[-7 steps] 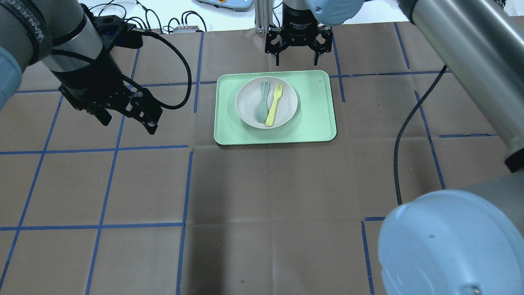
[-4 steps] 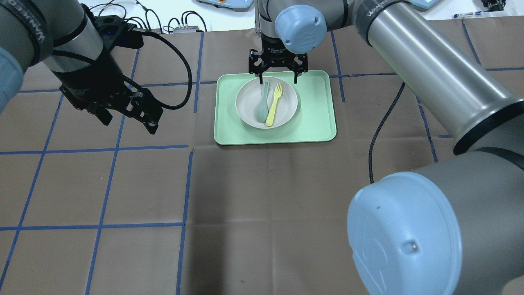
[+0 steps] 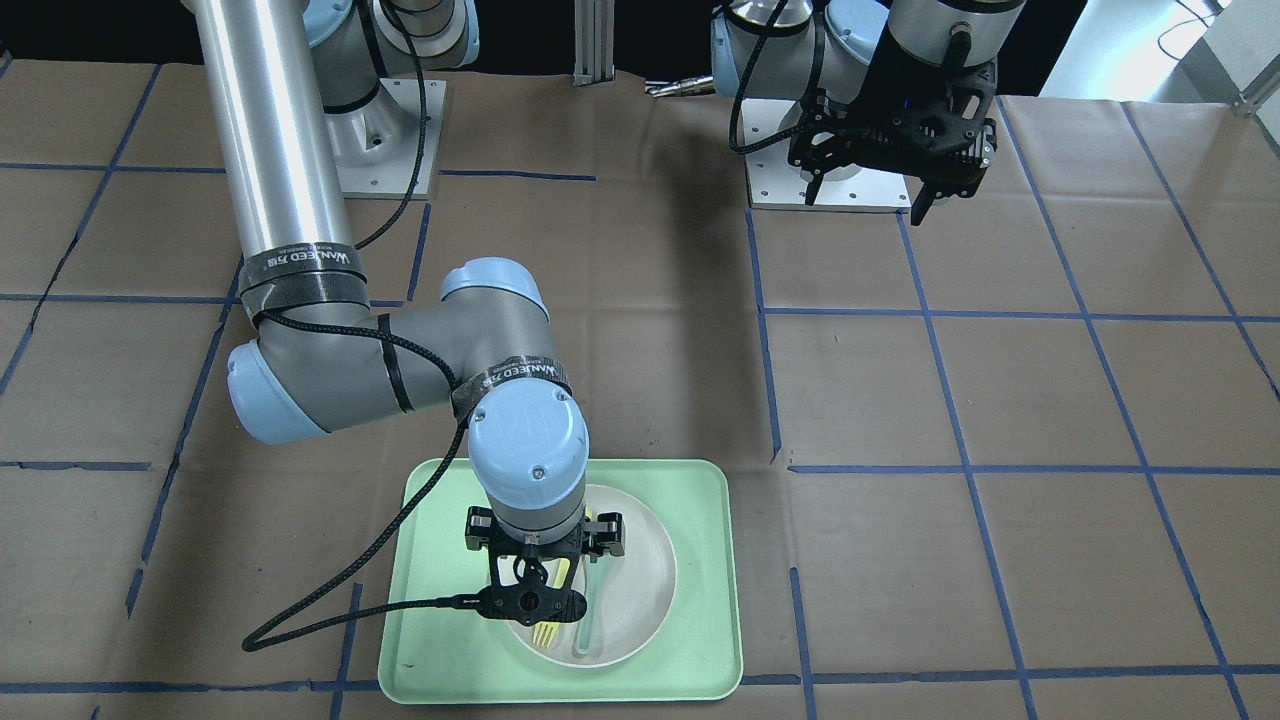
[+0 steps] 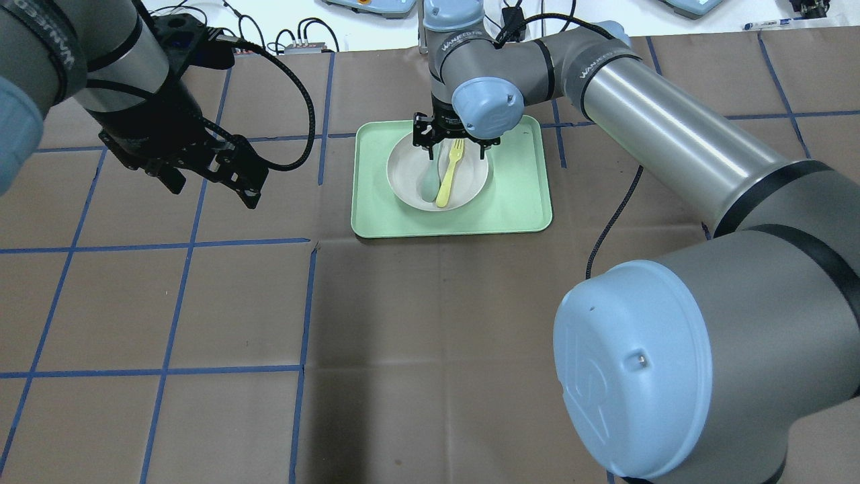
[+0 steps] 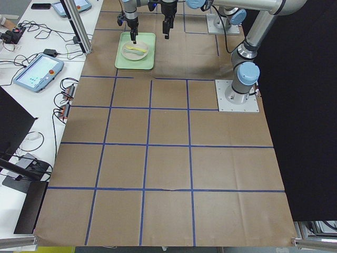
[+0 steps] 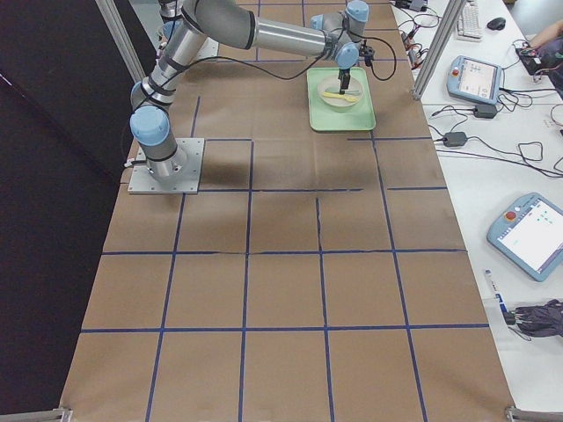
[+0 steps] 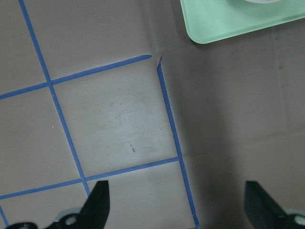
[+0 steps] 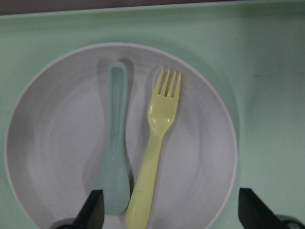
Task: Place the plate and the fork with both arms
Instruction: 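Lower the right gripper and grasp the yellow fork handle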
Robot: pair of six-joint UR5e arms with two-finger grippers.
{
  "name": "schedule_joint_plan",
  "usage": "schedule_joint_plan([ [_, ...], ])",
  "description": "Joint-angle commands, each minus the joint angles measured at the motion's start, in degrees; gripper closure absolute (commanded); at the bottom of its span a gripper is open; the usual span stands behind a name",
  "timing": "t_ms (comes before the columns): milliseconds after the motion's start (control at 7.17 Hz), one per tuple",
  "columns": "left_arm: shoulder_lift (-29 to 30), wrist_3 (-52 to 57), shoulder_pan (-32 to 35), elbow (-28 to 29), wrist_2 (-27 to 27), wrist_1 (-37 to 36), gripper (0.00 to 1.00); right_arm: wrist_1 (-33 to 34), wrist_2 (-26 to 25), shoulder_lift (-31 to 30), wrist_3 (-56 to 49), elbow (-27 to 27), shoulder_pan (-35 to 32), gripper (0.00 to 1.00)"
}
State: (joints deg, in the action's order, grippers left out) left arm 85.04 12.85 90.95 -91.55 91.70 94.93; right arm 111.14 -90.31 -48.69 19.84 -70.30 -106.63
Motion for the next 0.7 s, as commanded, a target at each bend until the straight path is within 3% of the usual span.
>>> schedule_joint_plan([
  [0, -0.7, 0.0, -0.2, -1.2, 0.0, -0.2, 0.0, 0.7, -0.1, 1.0, 0.1, -0.1, 0.0, 0.06],
  [419, -0.8, 0.0, -0.2, -1.3, 0.0, -0.2, 0.0, 0.6, 0.0, 1.5, 0.1, 0.1, -0.2, 0.38],
  [558, -0.8, 0.0, -0.2, -1.4, 0.0, -0.2, 0.0, 0.5, 0.2, 1.6, 0.1, 0.0, -0.2, 0.39],
])
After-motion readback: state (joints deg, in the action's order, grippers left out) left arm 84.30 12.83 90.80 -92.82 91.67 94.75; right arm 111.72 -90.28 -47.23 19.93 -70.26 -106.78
